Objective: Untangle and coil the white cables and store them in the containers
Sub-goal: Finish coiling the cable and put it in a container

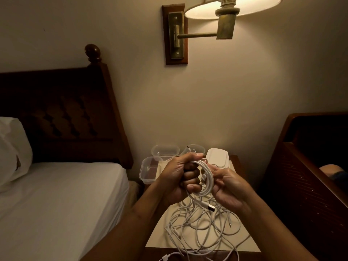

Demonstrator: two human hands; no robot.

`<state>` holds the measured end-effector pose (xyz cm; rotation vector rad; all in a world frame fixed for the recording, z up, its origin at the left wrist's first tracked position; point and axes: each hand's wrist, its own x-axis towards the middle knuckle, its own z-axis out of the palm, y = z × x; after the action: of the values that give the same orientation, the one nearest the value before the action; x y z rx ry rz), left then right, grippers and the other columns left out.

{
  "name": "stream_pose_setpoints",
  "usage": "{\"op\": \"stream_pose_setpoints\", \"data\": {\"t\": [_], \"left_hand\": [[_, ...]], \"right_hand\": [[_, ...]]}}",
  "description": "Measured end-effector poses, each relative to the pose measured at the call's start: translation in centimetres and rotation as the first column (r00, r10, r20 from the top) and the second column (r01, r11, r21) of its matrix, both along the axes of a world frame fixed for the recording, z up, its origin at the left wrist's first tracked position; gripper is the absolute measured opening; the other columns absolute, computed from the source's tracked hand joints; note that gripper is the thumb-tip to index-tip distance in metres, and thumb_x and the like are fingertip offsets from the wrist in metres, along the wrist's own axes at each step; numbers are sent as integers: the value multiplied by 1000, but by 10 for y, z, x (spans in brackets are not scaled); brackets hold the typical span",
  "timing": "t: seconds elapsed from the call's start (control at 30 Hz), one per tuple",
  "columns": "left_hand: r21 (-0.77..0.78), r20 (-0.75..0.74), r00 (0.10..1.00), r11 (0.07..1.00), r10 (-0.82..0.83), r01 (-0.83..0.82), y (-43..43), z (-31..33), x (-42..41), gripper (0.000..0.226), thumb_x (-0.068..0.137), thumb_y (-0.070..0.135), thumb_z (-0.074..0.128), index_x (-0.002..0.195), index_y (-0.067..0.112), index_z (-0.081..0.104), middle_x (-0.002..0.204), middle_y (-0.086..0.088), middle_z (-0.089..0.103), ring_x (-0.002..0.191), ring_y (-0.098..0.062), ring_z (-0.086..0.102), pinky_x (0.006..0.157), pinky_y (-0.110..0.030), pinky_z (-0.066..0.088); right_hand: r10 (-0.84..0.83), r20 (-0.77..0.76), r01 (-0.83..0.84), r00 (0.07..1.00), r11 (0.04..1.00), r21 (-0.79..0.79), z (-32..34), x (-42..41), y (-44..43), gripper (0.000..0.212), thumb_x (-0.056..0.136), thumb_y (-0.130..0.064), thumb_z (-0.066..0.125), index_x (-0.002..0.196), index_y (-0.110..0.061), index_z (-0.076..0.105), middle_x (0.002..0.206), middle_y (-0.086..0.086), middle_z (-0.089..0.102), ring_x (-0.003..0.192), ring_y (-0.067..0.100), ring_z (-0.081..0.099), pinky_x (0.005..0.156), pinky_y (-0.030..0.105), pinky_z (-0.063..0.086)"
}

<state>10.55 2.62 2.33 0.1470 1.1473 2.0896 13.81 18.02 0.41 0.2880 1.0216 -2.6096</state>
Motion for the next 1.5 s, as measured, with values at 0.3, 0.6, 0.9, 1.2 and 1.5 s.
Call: {"op": "stream_pose_setpoints", "data": {"t": [0.3,0.6,0.9,1.2,1.5], "left_hand": [[-139,-116,979,973,169,-184,-3,4,-4,60,103,24,53,44,24,42,43,5,19,32,-9,17,36,-21,20],[-112,-45,962,955,271,-274,-3,-8,-5,54,101,22,57,47,19,61,45,6,19,34,-9,20,37,-19,25],[-139,-41,953,943,301,-304,2,-12,-10,34,98,18,61,66,14,50,53,2,23,35,-10,28,35,-20,28],[-153,-28,985,973,173,-175,-4,-11,-13,37,99,18,59,65,14,47,62,-2,24,36,-12,33,33,-21,33],[-136,36,990,982,139,-133,-3,-20,-15,52,102,17,54,51,20,46,47,5,22,33,-7,22,35,-19,22]], "right_hand": [[-36,-152,75,988,963,259,-11,9,-4,23,96,-1,56,114,5,69,104,21,72,93,29,72,84,37,59],[-146,-461,429,875,676,599,-3,14,-4,26,90,-10,70,113,-19,62,84,13,75,81,29,71,72,36,58],[281,-676,605,681,304,736,-2,22,-6,24,86,-10,76,97,-30,69,91,-11,66,86,12,65,61,36,60],[384,-674,675,631,157,721,-6,21,-5,20,81,-36,77,99,-37,68,94,-17,61,94,0,57,71,13,50],[463,-541,634,702,-62,771,-6,20,-4,19,79,-44,79,92,-40,66,92,-13,57,90,6,50,67,13,33]]}}
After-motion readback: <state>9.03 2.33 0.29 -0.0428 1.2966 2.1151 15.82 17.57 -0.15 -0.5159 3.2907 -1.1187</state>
